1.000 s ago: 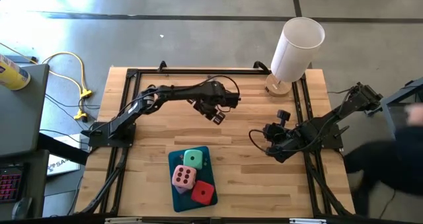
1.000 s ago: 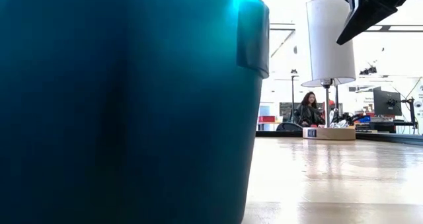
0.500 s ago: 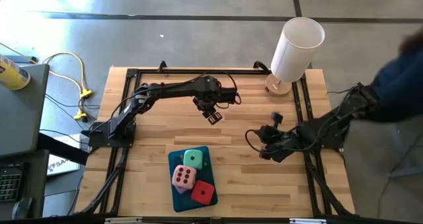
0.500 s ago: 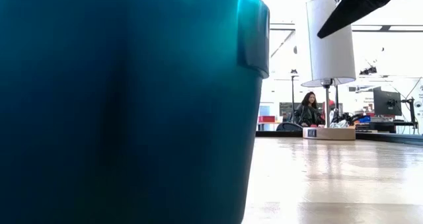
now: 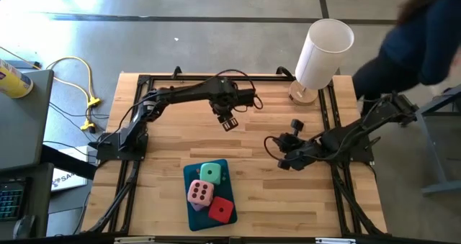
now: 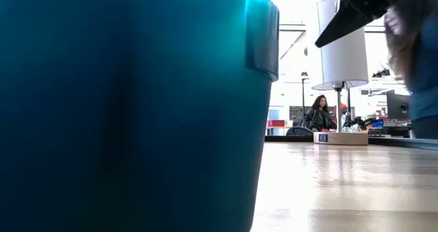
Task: Pick & Place Dice
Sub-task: Put the small light blue die into the blue bin
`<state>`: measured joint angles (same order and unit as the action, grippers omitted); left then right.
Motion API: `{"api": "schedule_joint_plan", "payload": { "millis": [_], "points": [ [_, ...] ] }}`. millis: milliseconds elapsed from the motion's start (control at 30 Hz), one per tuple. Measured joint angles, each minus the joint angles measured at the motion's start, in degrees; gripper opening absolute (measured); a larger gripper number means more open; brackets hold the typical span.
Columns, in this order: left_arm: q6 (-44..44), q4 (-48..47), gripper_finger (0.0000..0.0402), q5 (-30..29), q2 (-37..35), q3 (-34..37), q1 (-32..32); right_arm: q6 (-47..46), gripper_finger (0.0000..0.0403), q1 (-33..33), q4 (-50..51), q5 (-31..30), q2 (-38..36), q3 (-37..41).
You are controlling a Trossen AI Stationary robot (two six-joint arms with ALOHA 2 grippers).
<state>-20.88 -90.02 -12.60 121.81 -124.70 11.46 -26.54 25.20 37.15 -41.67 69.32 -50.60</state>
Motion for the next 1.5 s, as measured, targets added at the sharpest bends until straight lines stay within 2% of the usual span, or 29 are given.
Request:
{"api": "schedule_joint_plan", "payload": {
  "millis": [133,367,467,567,667,767,900,1067,1200,1400,1500],
  "points": [
    [2.7,0.0,0.0147,0.3,-1.8,0.0,1.6,4.9,0.0004,-1.6,-6.2,0.7,-0.4,3.0],
    [5.7,0.1,0.0147,-1.7,-5.8,0.2,2.8,5.8,0.0004,-6.0,-7.8,1.5,-0.4,3.8],
    [5.9,0.0,0.0147,-2.8,-8.6,3.1,3.0,7.4,0.0004,-7.8,-9.5,3.7,-0.4,3.9],
    [5.9,0.6,0.0147,-2.8,-12.7,8.6,3.0,9.5,0.0004,-9.6,-13.1,7.7,-0.3,4.1],
    [7.0,5.2,0.0147,-2.8,-18.1,16.2,3.4,12.7,0.0004,-10.7,-21.2,9.3,-0.3,6.9],
    [9.0,12.3,0.0147,-1.1,-24.6,24.9,4.6,13.3,0.0004,-12.1,-25.7,11.2,-0.3,9.8],
    [13.9,22.8,0.0147,4.6,-32.2,36.1,6.6,14.3,0.0004,-14.4,-31.7,11.6,-0.3,13.7],
    [16.3,33.0,0.0147,5.4,-39.1,47.9,9.5,16.1,0.0004,-18.2,-46.4,12.5,-0.3,19.5],
    [16.6,39.8,0.0147,5.5,-43.7,56.9,11.5,17.9,0.0004,-22.4,-57.1,19.1,0.1,24.3],
    [16.3,50.2,0.0147,12.3,-48.3,66.3,12.8,22.3,0.0004,-26.5,-69.7,26.1,2.8,28.0],
    [16.3,52.0,0.0147,15.6,-49.4,68.1,12.4,24.2,0.0004,-27.4,-69.4,27.3,4.1,28.2]
  ]
}}
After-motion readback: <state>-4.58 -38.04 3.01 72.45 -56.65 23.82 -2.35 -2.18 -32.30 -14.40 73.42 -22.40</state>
